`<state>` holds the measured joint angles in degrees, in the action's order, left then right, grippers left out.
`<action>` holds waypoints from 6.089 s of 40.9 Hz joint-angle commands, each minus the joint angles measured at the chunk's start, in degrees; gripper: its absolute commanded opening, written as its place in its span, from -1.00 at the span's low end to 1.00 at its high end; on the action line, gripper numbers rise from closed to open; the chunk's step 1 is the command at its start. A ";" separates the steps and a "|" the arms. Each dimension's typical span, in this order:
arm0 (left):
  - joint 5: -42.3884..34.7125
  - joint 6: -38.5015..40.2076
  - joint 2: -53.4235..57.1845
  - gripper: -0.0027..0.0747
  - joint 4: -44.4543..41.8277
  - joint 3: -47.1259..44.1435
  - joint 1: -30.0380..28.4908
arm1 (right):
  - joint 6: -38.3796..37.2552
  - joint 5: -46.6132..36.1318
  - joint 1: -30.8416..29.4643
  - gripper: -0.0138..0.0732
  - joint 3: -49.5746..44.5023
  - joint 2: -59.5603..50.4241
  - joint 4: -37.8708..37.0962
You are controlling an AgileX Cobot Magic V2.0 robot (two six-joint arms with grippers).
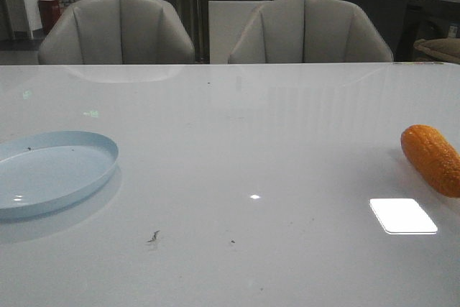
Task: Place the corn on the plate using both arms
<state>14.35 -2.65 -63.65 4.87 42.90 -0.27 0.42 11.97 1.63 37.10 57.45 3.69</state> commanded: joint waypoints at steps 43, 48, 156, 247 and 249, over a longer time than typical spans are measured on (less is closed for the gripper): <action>24.36 0.36 -44.22 0.26 3.37 27.54 -1.85 | -0.02 -4.90 0.19 0.44 1.70 -0.57 -0.49; 24.58 0.36 -44.61 0.00 4.51 27.54 -1.85 | -0.02 -4.90 0.19 0.44 1.70 -0.57 -0.49; 47.64 0.36 -53.18 0.17 14.76 69.34 19.19 | -0.02 -4.59 0.19 0.44 1.70 -0.57 -0.49; 17.60 0.98 12.07 0.17 4.81 2.31 3.44 | -0.42 14.49 0.14 0.54 32.02 43.72 -0.49; 17.98 0.98 12.07 0.17 4.81 2.31 3.44 | -0.42 14.49 0.14 0.54 32.02 44.24 -0.49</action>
<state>35.00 -2.20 -52.33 8.86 43.66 3.27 0.00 29.26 1.63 67.29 103.43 3.69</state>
